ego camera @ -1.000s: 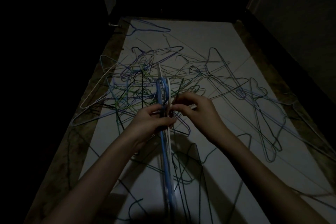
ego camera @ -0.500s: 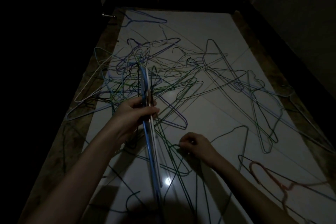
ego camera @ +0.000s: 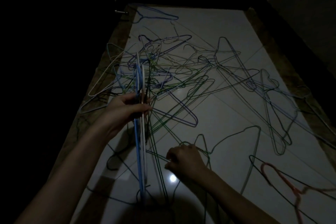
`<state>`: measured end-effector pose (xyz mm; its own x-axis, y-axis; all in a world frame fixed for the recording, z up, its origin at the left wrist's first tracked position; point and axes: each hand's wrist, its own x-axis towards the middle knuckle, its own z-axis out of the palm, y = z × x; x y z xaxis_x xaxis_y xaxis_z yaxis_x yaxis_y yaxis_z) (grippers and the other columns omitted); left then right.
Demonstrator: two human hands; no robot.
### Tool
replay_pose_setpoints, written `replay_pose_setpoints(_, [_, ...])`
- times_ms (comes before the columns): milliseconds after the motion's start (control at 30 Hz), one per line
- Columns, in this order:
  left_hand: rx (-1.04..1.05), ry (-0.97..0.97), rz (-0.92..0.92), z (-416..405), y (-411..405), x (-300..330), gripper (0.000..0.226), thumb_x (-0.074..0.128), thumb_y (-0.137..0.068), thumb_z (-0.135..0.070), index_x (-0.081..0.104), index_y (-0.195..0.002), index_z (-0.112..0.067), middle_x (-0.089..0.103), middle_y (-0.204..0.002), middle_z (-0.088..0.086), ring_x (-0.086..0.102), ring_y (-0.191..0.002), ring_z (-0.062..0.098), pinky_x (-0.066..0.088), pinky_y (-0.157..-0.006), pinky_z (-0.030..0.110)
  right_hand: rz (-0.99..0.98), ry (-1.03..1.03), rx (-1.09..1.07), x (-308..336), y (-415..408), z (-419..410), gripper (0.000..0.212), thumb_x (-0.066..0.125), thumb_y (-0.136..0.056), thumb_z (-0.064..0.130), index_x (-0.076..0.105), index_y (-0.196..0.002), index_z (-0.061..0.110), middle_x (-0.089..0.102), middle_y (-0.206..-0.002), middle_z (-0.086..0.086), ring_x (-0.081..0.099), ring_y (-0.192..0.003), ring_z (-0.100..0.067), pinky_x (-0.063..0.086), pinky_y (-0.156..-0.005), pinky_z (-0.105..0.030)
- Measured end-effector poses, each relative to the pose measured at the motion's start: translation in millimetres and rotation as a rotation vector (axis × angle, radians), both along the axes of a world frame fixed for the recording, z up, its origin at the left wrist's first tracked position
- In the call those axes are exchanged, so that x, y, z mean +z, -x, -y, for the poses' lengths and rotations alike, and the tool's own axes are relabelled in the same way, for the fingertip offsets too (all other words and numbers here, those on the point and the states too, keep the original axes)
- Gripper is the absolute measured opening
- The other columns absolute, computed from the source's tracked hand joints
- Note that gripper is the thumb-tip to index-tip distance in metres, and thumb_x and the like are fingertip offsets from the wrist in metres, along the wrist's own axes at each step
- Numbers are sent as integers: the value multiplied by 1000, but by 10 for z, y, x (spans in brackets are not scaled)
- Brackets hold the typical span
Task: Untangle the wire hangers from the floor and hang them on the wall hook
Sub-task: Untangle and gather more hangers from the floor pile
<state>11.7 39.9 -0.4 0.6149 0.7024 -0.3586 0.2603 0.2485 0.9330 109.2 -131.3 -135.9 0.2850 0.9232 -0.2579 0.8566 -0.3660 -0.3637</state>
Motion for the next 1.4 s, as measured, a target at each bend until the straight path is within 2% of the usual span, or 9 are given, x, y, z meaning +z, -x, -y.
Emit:
replay_pose_setpoints(167, [16, -27, -3, -30, 89, 24, 21, 64, -78, 9, 65, -85, -10, 69, -81, 1, 68, -64, 5, 49, -54, 11, 67, -164, -70, 121, -160, 26, 21, 46, -90, 28, 66, -91, 23, 68, -92, 4, 57, -90, -17, 31, -80, -28])
replay_pose_setpoints(300, [24, -38, 4, -86, 169, 52, 20, 62, -79, 9, 64, -84, -10, 70, -63, -7, 66, -57, 1, 47, -51, 10, 274, -246, -72, 299, -419, -46, 10, 58, -70, 27, 64, -67, 20, 63, -64, 1, 58, -75, -23, 36, -72, -34])
replay_pose_setpoints(467, [50, -66, 29, -118, 211, 84, 19, 63, -79, 9, 65, -91, -5, 70, -68, -5, 65, -56, -1, 45, -49, 8, 322, -138, -75, 588, -742, -72, 13, 59, -81, 27, 66, -88, 19, 64, -83, -3, 49, -98, -23, 26, -78, -33])
replay_pose_setpoints(667, [44, -60, 49, -152, 171, 65, 25, 62, -78, 12, 65, -85, -12, 69, -86, -2, 68, -65, 3, 50, -56, 11, 211, -194, -404, 751, -1049, 122, 16, 54, -91, 20, 68, -98, 17, 33, -65, 14, 51, -100, -28, 36, -78, -34])
replay_pose_setpoints(833, [36, -63, 50, -131, 104, 69, 24, 62, -78, 11, 64, -84, -13, 70, -76, -5, 67, -62, 0, 49, -54, 10, 126, -182, -528, 631, -1134, 274, 14, 54, -92, 22, 66, -95, 15, 56, -74, 2, 50, -102, -27, 38, -74, -34])
replay_pose_setpoints(967, [34, -53, 50, -119, 82, 54, 24, 62, -78, 11, 64, -85, -12, 69, -83, 0, 68, -63, 2, 49, -55, 10, 179, -135, -612, 531, -1209, 480, 13, 57, -89, 20, 69, -92, 15, 54, -69, 3, 57, -93, -29, 40, -72, -33])
replay_pose_setpoints(1067, [24, -66, 39, -93, 81, 47, 23, 63, -79, 10, 64, -85, -12, 67, -86, 3, 67, -63, 0, 48, -54, 9, 171, -79, -699, 447, -1298, 632, 11, 58, -87, 21, 68, -90, 17, 70, -89, -10, 61, -92, -28, 41, -73, -32])
replay_pose_setpoints(1233, [16, -61, 39, -78, 76, 56, 22, 61, -79, 12, 63, -88, -9, 66, -85, 4, 67, -60, 1, 48, -53, 9, 183, 67, -777, 344, -1304, 756, 12, 60, -85, 28, 65, -91, 18, 67, -92, -8, 61, -94, -26, 37, -82, -33])
replay_pose_setpoints(1400, [21, -58, 27, -126, 122, 54, 25, 61, -79, 11, 64, -86, -12, 72, -70, -8, 68, -64, 3, 51, -56, 11, 247, 68, -765, 267, -1255, 715, 25, 56, -89, 21, 61, -112, 11, 58, -116, -15, 53, -109, -32, 39, -91, -42])
